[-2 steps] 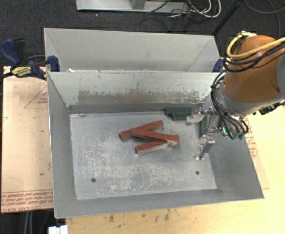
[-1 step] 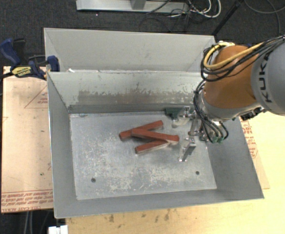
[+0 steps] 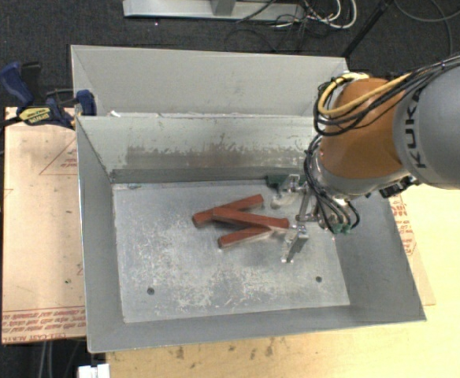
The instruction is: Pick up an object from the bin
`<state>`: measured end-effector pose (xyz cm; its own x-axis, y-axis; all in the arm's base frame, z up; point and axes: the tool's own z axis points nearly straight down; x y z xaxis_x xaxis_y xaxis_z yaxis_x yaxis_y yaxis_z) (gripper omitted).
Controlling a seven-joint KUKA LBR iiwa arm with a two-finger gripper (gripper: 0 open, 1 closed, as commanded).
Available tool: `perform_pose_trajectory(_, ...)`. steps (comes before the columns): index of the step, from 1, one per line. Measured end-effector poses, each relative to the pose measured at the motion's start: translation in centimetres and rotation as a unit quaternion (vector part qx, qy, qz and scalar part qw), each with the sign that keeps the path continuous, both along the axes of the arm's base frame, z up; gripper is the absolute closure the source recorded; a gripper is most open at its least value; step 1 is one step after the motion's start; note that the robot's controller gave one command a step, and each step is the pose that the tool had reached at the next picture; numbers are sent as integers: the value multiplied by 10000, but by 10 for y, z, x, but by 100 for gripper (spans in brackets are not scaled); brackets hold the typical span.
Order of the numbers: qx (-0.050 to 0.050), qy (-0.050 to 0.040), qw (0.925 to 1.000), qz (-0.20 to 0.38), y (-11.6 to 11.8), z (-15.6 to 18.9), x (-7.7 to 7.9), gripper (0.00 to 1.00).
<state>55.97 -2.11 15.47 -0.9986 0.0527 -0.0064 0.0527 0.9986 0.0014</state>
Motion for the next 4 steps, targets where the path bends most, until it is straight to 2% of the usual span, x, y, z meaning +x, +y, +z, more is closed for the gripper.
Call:
perform_pose_trajectory(1, -4, 38, 9993, 363, -3, -35, -30, 0)
perform_pose_trajectory(2, -3, 36, 9984, 558, 2, -54, -3, 0)
perform_pose_trajectory(3, -9, -88, 9948, 1015, 58, -74, 40, 100)
perform_pose_trajectory(4, -9, -89, 9948, 1017, 58, -74, 40, 100)
